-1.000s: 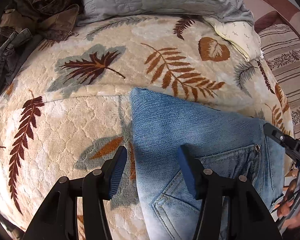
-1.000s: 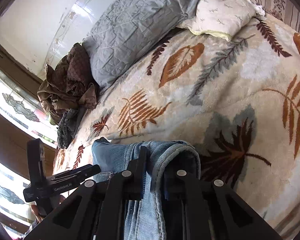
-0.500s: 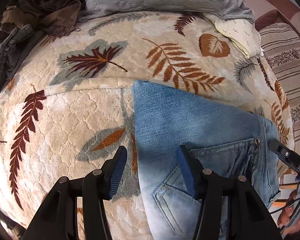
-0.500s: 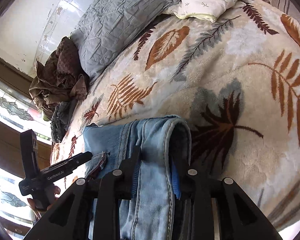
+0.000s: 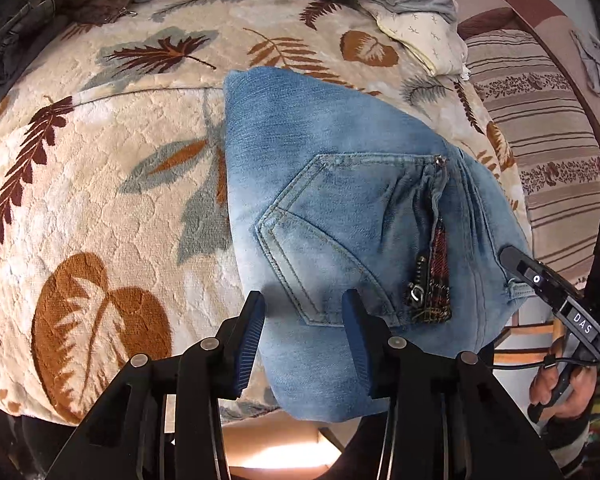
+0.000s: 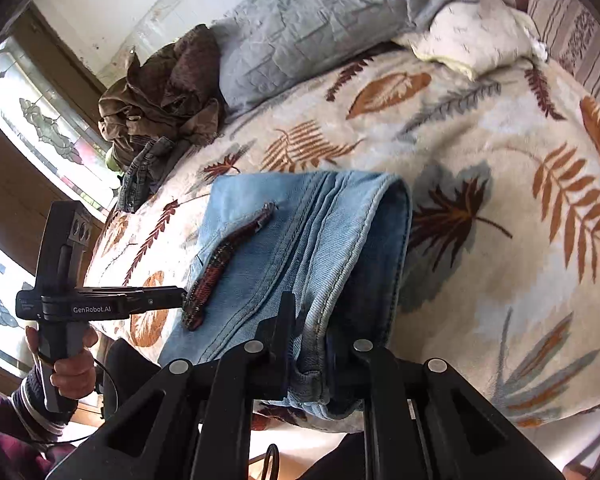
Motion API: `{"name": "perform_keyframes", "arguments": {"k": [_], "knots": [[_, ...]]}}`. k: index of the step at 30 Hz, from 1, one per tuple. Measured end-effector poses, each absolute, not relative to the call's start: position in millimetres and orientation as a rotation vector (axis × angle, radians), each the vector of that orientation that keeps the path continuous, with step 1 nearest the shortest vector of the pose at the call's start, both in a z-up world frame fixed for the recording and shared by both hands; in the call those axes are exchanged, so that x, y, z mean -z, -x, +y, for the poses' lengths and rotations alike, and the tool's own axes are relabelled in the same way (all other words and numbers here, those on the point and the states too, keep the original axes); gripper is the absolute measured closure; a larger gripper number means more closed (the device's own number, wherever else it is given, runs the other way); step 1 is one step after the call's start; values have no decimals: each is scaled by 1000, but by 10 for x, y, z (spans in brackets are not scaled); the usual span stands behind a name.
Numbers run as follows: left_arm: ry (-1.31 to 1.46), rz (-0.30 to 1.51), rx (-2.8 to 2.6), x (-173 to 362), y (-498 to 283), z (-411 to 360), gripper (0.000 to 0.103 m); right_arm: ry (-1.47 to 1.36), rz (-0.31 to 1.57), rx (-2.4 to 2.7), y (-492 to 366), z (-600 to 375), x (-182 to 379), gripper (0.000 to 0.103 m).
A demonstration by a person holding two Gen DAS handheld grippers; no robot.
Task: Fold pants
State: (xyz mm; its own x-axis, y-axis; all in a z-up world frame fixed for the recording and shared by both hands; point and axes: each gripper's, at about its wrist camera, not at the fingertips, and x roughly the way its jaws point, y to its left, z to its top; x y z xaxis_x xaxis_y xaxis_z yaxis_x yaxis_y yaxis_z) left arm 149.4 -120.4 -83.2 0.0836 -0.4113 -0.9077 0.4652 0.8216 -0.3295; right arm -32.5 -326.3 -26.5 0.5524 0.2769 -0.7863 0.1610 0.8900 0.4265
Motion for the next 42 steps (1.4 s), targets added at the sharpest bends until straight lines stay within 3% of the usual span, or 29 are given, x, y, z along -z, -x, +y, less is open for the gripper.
{"name": "perform_keyframes", "arguments": {"k": [1,4,6,9,10,12,13,19,22,26,30,32,33,35,37,42], "knots": [[-72,1333,647,896,-1456,-1209,63,-484,1002,-62,362,-3276,280,92],[-57,1324,632,978,-1435,-1162,47,-469,1129,-13,410,-3293,675,92],[-21,1349,647,946,-1479,-1075,49,-472,1111,-2,462,-3318,762,93],[-14,1321,637,822,-1589,-917,53,-589,1037,-20,494,-3485,579,84],[2,1305,620,783,-1657,-858,53,-631,996,-20,510,-3574,534,80],[49,1318,601,771,-1801,-783,51,-718,956,10,505,-3759,533,55],[82,1338,608,789,-1865,-766,51,-752,947,31,489,-3828,564,53],[141,1456,649,1078,-2026,-991,50,-906,968,-39,180,-3914,956,52],[136,1429,675,1050,-2035,-1104,44,-930,1002,-76,30,-3817,1101,52],[163,1441,724,1054,-2057,-1185,32,-904,994,-161,-40,-3730,1022,42],[189,1429,717,1211,-2095,-1224,28,-896,995,-186,-24,-3769,1167,42],[164,1406,717,1161,-2036,-1255,37,-891,969,-185,-6,-3742,1171,44],[160,1390,710,1126,-1980,-1284,41,-872,976,-185,-9,-3707,1136,62],[154,1341,715,1004,-1886,-1208,63,-830,975,-190,4,-3594,1014,71],[183,1328,720,954,-1854,-1111,79,-757,959,-195,45,-3515,883,76],[216,1296,716,718,-2006,-957,86,-703,959,-163,-148,-3391,642,81]]}}
